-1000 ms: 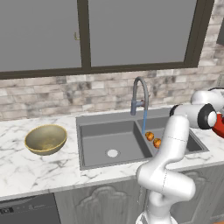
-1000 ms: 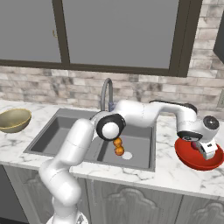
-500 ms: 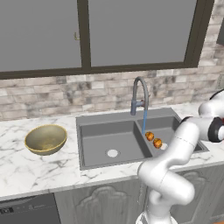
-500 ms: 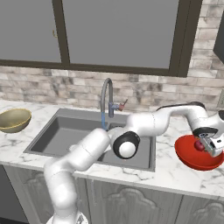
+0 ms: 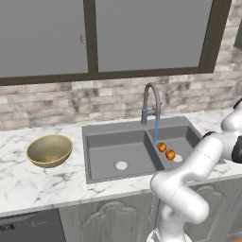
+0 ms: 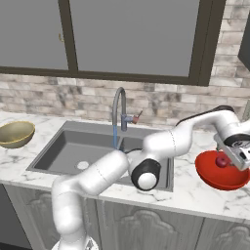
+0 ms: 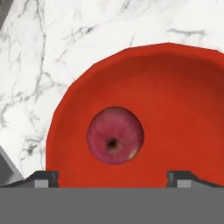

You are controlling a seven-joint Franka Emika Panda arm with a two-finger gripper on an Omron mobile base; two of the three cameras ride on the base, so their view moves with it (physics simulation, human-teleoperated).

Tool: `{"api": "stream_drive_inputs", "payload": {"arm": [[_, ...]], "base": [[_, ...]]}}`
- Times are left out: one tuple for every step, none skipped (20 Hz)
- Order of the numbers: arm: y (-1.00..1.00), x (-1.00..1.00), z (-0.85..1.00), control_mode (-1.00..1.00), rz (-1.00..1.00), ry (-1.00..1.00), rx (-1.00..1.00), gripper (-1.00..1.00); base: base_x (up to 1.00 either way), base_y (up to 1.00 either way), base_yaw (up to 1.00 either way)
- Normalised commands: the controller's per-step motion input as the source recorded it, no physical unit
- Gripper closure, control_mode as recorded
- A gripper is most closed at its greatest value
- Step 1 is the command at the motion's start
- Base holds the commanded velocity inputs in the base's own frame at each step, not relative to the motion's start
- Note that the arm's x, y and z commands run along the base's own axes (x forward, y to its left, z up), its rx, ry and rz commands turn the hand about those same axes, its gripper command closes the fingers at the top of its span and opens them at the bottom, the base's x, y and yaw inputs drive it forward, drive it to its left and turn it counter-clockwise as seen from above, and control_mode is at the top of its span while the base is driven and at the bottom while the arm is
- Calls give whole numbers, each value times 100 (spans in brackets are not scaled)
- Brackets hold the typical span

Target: Pick the peachs from the sink and place them in one bowl. Place the apple in the other bowl. Then turn off the sink faucet.

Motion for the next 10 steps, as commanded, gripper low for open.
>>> {"api": "stream_drive_inputs", "payload": {"arm": [[100,-46,50,-100,-6,0,-37,-100],[100,-21,67,-100,-5,0,-39,-100],[100,-1,58,-100,-5,0,-43,-100],[100,-9,19,-100,-5,-3,-46,-100],[100,-9,-14,-100,-3,-12,-50,-100],[100,-14,-74,-100,-2,-18,-53,-100],[100,-38,-100,-100,0,-19,-55,-100],[100,-62,-100,-100,0,-15,-54,-100],[100,-81,-100,-100,0,-11,-46,-100],[100,-99,-100,-100,0,-12,-41,-100]], "base": [[0,0,0],[0,0,0],[0,0,0],[0,0,0],[0,0,0],[0,0,0],[0,0,0],[0,0,0],[0,0,0],[0,0,0]]}}
